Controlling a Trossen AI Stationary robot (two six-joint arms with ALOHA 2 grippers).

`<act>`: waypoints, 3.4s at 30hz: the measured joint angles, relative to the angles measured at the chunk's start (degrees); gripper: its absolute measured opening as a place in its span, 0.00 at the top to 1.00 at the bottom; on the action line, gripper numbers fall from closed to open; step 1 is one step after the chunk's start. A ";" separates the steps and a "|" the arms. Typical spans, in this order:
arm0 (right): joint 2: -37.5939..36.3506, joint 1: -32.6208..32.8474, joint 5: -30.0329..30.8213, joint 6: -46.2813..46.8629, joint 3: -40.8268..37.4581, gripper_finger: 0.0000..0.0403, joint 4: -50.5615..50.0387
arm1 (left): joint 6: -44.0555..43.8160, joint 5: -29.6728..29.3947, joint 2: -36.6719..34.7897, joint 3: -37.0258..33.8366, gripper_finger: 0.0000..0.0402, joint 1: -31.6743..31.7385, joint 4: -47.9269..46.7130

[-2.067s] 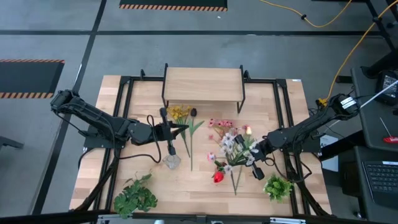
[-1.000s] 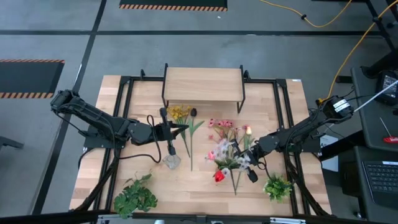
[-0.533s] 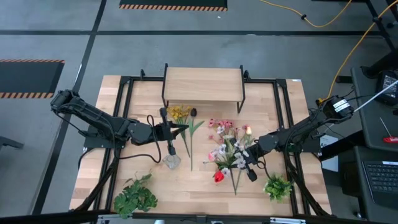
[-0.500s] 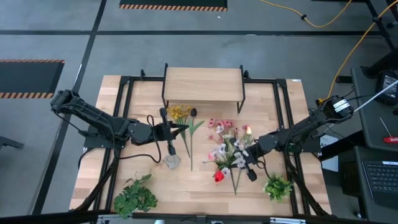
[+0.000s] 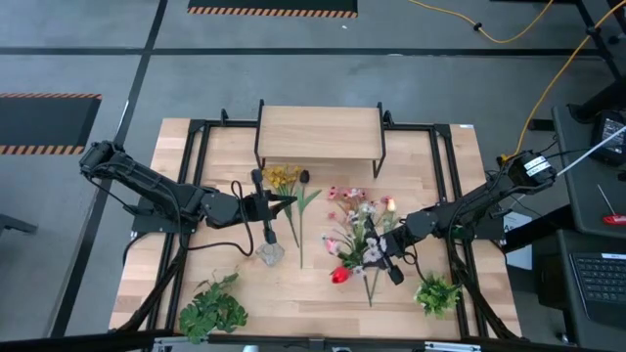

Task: Pick and place flowers into a vace then onto a shelf
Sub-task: Put the white flowers into the red vase, then put the pink flowers into the transparent vase

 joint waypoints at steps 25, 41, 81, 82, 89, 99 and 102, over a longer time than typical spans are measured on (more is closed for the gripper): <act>-13.01 -0.26 0.04 4.74 0.04 0.58 -23.34 | -0.02 0.01 0.02 0.02 0.99 0.01 -0.02; -21.67 -0.26 2.84 5.95 0.04 0.58 -34.08 | -3.63 0.02 0.02 0.02 0.99 0.01 -0.26; -21.74 -2.62 10.58 10.48 0.04 0.99 -39.48 | -24.62 -2.49 0.02 0.02 0.99 7.13 -26.76; -21.49 -3.05 10.62 10.68 0.04 0.99 -39.50 | -24.02 -2.36 0.02 0.02 0.99 7.62 -27.23; -20.85 -6.64 10.67 11.64 0.04 0.99 -39.81 | -19.52 5.47 0.02 0.02 0.99 11.85 -29.16; -20.85 -10.35 10.67 13.73 0.04 0.99 -41.93 | -6.88 12.98 -0.48 -10.72 0.99 16.24 -2.75; -20.85 -10.97 10.67 14.14 0.04 0.99 -41.38 | -5.33 17.48 -0.50 -16.66 0.99 17.64 7.85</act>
